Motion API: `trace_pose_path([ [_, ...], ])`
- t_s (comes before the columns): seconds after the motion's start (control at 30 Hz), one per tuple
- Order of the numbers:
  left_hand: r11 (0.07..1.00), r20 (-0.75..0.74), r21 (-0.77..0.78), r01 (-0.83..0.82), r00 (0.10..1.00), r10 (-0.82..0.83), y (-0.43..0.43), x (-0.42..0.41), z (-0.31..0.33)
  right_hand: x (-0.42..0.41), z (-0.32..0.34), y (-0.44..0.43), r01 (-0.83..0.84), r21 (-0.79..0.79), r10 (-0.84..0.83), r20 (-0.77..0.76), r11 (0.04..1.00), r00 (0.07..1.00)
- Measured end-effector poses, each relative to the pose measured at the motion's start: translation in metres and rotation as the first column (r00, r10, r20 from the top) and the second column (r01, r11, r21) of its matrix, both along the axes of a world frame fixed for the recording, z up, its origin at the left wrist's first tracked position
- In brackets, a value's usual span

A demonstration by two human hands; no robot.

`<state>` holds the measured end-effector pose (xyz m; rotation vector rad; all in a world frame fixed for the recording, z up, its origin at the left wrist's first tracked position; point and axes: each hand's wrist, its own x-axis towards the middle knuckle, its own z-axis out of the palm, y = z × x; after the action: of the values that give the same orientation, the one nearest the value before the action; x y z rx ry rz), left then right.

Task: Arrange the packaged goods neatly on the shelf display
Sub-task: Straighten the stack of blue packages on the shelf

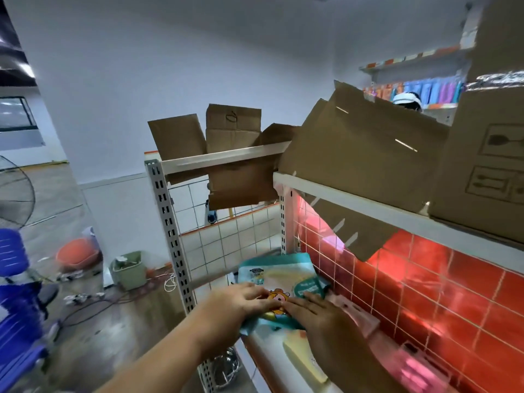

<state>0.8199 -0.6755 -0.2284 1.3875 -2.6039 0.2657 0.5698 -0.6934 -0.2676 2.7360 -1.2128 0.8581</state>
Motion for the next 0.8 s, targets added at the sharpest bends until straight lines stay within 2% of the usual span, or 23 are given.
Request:
trace_pose_path([
  [0.1,0.997,-0.040,0.071,0.015,0.999,-0.012,-0.026,0.010,-0.016,0.011,-0.013,-0.019,0.043,0.116,-0.038,-0.052,0.992,0.998],
  [0.23,0.988,-0.056,0.133,0.074,0.996,-0.067,-0.068,0.024,-0.036,0.026,-0.030,-0.041,0.115,0.170,-0.103,-0.074,0.979,0.992],
  [0.37,0.985,-0.011,0.067,0.158,0.987,-0.158,-0.120,0.039,-0.057,0.045,-0.050,-0.065,0.235,0.255,-0.219,-0.089,0.938,0.972],
  [0.47,0.977,0.010,0.108,0.182,0.983,-0.184,-0.158,0.051,-0.072,0.068,-0.056,-0.079,0.342,0.338,-0.332,-0.090,0.877,0.939],
  [0.53,0.976,-0.016,0.137,0.169,0.986,-0.168,-0.184,0.059,-0.080,0.085,-0.061,-0.090,0.403,0.338,-0.404,-0.072,0.850,0.912],
  [0.67,0.959,-0.082,0.225,0.174,0.984,-0.159,-0.218,0.071,-0.093,0.117,-0.065,-0.104,0.519,0.342,-0.496,-0.159,0.783,0.854],
  [0.8,0.917,-0.057,0.329,0.225,0.974,-0.218,-0.234,0.075,-0.094,0.141,-0.069,-0.106,0.615,0.442,-0.598,-0.198,0.653,0.777],
])
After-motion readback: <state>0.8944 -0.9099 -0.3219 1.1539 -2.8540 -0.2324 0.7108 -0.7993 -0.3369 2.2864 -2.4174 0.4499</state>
